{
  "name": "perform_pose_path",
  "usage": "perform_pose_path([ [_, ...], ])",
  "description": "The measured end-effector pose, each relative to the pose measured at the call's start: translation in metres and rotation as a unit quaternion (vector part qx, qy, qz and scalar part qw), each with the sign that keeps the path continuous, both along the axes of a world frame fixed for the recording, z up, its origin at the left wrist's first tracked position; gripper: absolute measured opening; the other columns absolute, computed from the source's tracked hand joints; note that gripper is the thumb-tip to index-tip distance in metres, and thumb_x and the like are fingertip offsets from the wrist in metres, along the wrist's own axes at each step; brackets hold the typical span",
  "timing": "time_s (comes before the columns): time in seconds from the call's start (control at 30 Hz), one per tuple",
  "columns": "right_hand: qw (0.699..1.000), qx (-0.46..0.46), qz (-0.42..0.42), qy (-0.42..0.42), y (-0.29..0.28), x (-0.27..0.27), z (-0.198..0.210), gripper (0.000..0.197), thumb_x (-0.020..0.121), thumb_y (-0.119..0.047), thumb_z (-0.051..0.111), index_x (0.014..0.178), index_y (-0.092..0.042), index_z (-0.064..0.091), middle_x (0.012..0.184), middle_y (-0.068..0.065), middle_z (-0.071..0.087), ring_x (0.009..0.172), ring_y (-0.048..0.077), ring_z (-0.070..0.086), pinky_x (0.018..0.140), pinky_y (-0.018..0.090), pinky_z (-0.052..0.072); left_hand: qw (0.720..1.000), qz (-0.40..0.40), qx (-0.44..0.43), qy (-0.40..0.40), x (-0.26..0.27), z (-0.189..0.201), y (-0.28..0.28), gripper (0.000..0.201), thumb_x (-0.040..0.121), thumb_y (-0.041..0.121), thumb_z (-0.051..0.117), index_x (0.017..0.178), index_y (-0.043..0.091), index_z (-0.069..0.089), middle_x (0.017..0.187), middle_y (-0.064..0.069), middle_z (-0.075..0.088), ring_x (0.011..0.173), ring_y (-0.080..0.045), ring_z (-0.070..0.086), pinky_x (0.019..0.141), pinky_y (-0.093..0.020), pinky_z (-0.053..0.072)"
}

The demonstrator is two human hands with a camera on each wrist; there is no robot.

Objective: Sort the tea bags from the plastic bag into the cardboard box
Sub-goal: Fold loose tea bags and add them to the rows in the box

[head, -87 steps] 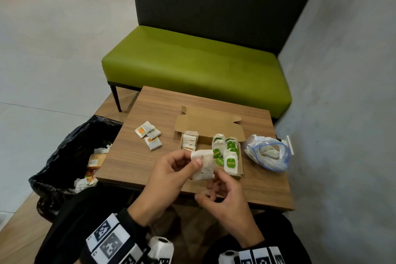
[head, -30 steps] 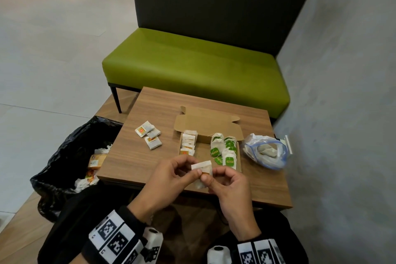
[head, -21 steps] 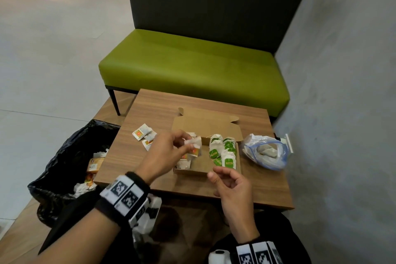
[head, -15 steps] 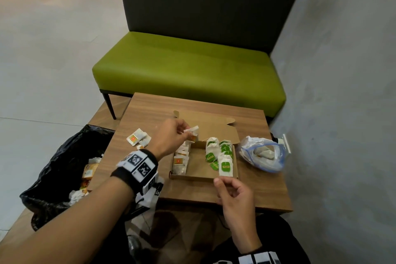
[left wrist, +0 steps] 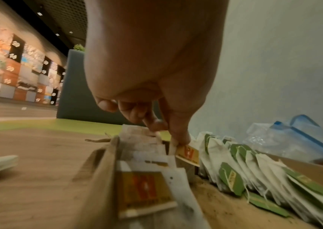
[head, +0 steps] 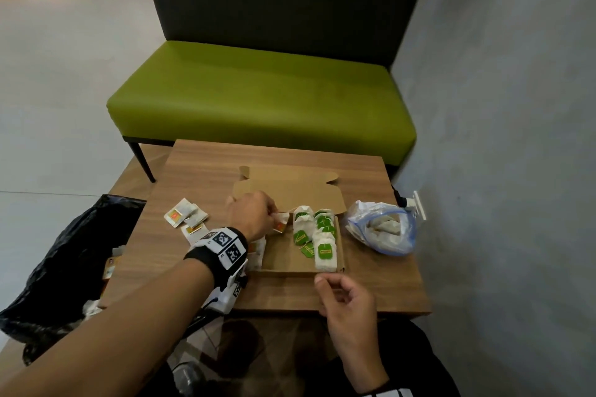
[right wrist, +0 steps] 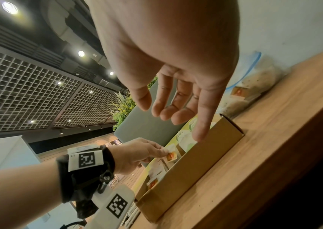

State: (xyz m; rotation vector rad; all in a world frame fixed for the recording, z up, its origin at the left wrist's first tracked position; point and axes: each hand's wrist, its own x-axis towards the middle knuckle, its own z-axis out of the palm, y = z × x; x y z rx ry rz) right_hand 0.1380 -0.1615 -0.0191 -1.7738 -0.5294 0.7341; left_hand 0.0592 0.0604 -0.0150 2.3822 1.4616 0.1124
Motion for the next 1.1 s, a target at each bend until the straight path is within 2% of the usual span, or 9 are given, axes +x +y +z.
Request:
perform_pose_path([
  [0.2,1.000,0.006,0.006,0.016,0.001,0.001,0.004,0.012,0.087,-0.021,0.074,0.076,-0.025,0.076,0.077,-0.009,0.074,0.075,0.012,0.068,0.078,0.050,0.059,0.997,0.011,0.078,0.022,0.012,-0.007,0.002,0.008,0.086,0.033,0.067,0.089,0.029,0.074,0.101,0.004,0.063,0.096,-0.018,0.058,0.094,-0.042,0.030],
  [0.4,1.000,0.012,0.007,0.022,0.002,0.004,0.006,0.011,0.086,-0.021,0.074,0.076,-0.022,0.076,0.076,-0.005,0.074,0.074,0.012,0.069,0.078,0.049,0.060,0.992,-0.004,0.123,0.025,0.015,-0.006,0.004,0.020,0.086,0.037,0.066,0.104,0.028,0.070,0.107,0.003,0.059,0.099,-0.019,0.057,0.093,-0.041,0.030],
  [0.53,1.000,0.017,0.010,0.020,0.000,0.004,0.005,0.010,0.086,-0.021,0.074,0.076,-0.023,0.077,0.074,-0.001,0.074,0.073,0.015,0.069,0.078,0.050,0.060,0.994,-0.004,0.104,0.046,0.012,-0.003,0.003,0.010,0.086,0.030,0.068,0.095,0.026,0.071,0.105,0.003,0.062,0.097,-0.018,0.059,0.093,-0.041,0.029],
  [0.63,1.000,0.017,0.014,0.017,0.001,0.004,0.005,0.010,0.086,-0.021,0.074,0.077,-0.022,0.077,0.072,0.001,0.073,0.072,0.016,0.069,0.078,0.052,0.059,0.995,0.006,0.091,0.037,0.008,0.000,0.002,0.012,0.086,0.029,0.069,0.097,0.026,0.070,0.107,0.003,0.062,0.099,-0.018,0.058,0.097,-0.042,0.030],
  [0.73,1.000,0.015,0.022,0.007,0.001,0.002,0.007,0.009,0.086,-0.021,0.074,0.078,-0.023,0.077,0.076,-0.003,0.074,0.075,0.015,0.070,0.078,0.050,0.060,0.997,0.017,0.080,0.006,-0.001,0.009,0.003,0.021,0.086,0.031,0.069,0.107,0.027,0.069,0.110,0.003,0.062,0.103,-0.018,0.058,0.098,-0.043,0.031],
  [0.83,1.000,0.008,0.028,0.007,0.003,0.001,0.010,0.010,0.087,-0.021,0.073,0.077,-0.024,0.076,0.079,-0.010,0.074,0.079,0.012,0.070,0.080,0.048,0.060,0.995,0.057,0.057,-0.053,-0.027,0.018,0.009,0.021,0.086,0.032,0.069,0.107,0.027,0.069,0.102,0.003,0.066,0.099,-0.019,0.062,0.098,-0.042,0.037],
  [0.97,0.999,0.003,0.029,0.014,0.007,-0.005,0.010,0.011,0.087,-0.021,0.074,0.077,-0.025,0.076,0.080,-0.013,0.074,0.084,0.016,0.069,0.084,0.049,0.059,0.986,0.144,-0.016,-0.078,-0.079,0.009,0.028,0.010,0.083,0.020,0.070,0.091,0.025,0.067,0.085,0.003,0.066,0.084,-0.020,0.063,0.086,-0.040,0.052],
  [1.03,0.999,-0.003,0.029,0.016,0.009,-0.008,0.009,0.010,0.087,-0.021,0.074,0.078,-0.024,0.076,0.080,-0.012,0.075,0.085,0.016,0.069,0.084,0.049,0.059,0.981,0.173,-0.052,-0.063,-0.104,-0.004,0.039,0.009,0.084,0.020,0.072,0.088,0.020,0.064,0.093,-0.004,0.068,0.086,-0.022,0.062,0.076,-0.034,0.052],
  [1.1,0.999,-0.005,0.036,0.009,0.012,-0.013,0.009,0.010,0.087,-0.019,0.074,0.078,-0.024,0.077,0.080,-0.011,0.075,0.084,0.016,0.069,0.084,0.051,0.058,0.981,0.183,-0.066,-0.027,-0.125,-0.018,0.046,0.018,0.084,0.029,0.072,0.091,0.014,0.066,0.100,-0.011,0.068,0.089,-0.026,0.064,0.074,-0.034,0.052],
])
